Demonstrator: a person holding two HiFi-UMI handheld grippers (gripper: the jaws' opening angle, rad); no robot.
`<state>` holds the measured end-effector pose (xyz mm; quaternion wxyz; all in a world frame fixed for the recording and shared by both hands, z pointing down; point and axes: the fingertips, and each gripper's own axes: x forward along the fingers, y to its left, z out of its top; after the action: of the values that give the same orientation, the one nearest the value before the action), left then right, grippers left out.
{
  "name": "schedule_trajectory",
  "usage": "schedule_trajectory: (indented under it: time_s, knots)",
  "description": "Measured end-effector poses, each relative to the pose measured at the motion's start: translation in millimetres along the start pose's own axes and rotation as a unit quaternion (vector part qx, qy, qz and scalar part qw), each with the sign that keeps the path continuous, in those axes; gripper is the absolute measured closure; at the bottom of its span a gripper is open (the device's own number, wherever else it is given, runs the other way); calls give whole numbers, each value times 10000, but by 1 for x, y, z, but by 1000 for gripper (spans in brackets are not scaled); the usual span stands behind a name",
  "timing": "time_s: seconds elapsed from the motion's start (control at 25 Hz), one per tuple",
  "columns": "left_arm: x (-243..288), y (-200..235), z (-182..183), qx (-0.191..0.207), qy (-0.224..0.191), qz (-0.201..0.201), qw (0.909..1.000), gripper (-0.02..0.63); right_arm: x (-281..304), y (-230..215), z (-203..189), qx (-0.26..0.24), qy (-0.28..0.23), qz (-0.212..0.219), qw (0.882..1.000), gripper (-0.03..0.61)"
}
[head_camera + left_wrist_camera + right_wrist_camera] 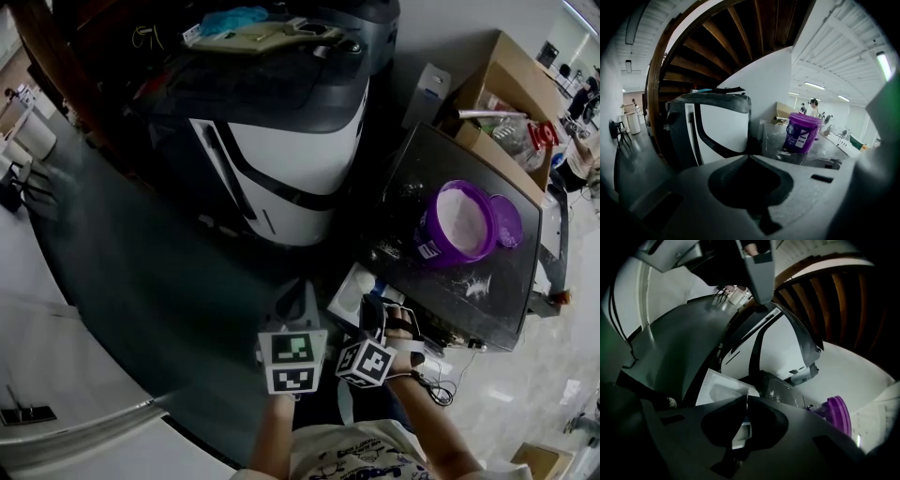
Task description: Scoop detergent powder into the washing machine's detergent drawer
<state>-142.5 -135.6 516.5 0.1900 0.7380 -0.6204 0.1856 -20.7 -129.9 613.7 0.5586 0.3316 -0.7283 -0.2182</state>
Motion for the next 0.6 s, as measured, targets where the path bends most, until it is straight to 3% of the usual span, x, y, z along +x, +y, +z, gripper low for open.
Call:
schedule_trajectory:
  time_s: [0.28, 0.6]
  knots:
    - [-3, 5, -2, -30, 2, 51, 10000, 612, 2, 3, -2, -433, 42, -159, 9989, 560]
    - [-5, 9, -1, -43, -13, 62, 10000, 612, 4, 10, 0, -502, 7, -124, 9987, 560]
